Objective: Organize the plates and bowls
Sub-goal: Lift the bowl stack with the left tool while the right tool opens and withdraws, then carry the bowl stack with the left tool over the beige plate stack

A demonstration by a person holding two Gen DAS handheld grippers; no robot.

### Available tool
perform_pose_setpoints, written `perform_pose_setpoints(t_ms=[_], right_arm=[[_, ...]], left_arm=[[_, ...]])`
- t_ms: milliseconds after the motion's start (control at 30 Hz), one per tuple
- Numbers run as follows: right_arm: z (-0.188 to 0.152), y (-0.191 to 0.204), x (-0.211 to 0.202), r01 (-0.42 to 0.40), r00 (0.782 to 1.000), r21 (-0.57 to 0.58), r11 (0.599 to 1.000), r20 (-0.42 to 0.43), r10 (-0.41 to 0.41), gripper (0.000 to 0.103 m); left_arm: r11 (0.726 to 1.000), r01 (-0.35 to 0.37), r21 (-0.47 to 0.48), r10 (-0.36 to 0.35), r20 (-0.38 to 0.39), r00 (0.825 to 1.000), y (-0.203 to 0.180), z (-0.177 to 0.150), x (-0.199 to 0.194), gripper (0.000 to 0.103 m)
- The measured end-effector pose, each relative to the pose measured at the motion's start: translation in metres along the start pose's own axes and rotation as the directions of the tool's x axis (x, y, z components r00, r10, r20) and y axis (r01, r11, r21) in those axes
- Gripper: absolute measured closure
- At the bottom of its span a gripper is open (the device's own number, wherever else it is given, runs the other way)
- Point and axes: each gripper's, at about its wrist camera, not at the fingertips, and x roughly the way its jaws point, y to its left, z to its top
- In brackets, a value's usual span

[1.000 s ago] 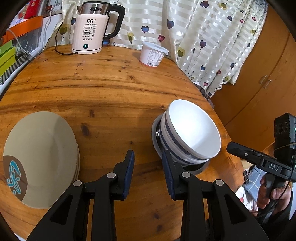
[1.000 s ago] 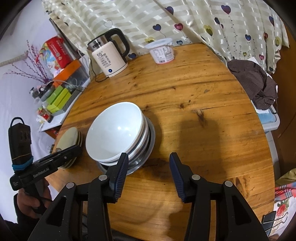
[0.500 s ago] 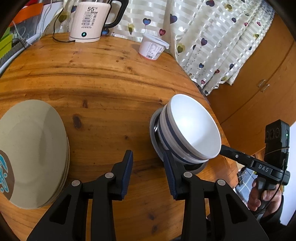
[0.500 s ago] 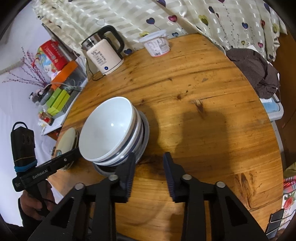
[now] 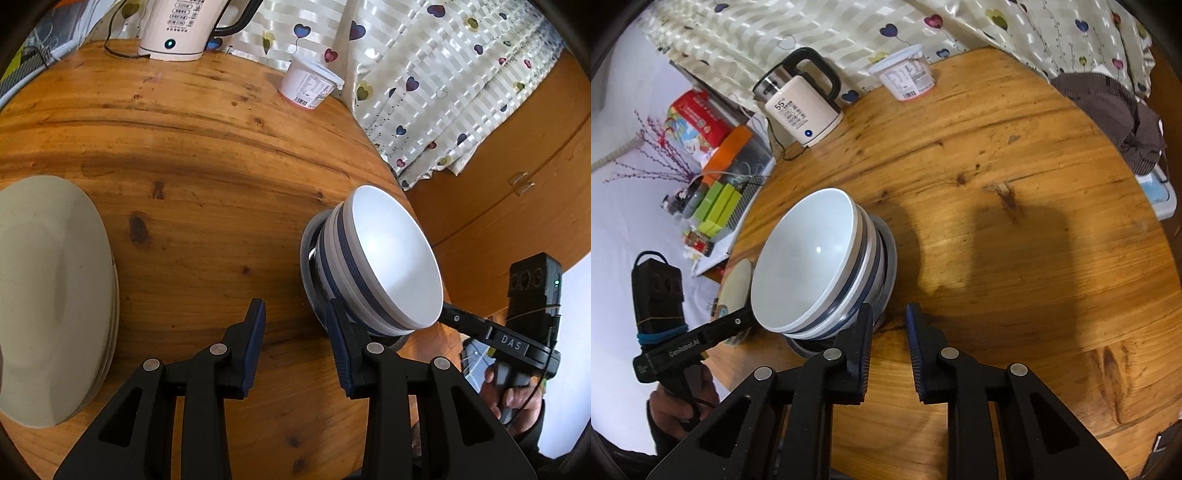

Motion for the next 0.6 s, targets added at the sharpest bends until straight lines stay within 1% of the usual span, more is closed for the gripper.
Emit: perform_pose_setpoints(t_ms=[233, 600], right_arm=[[0.0007, -0.0058, 0.0053, -0.034, 0.999, 0.028, 0.999, -0.011, 0.034, 0.084], [0.0020, -0.0108, 0.0063, -0.071, 0.997, 0.049, 0.996, -0.013, 0.072, 0.085]], left_arm=[[1.000, 0.022, -0.011, -0.022, -0.017, 1.000, 0.0033, 0.0009, 0.0052, 0.068], [0.999, 0.046, -0.013, -0.046, -0.023, 0.999, 0.0064, 0.0029, 0.0078, 0.068]])
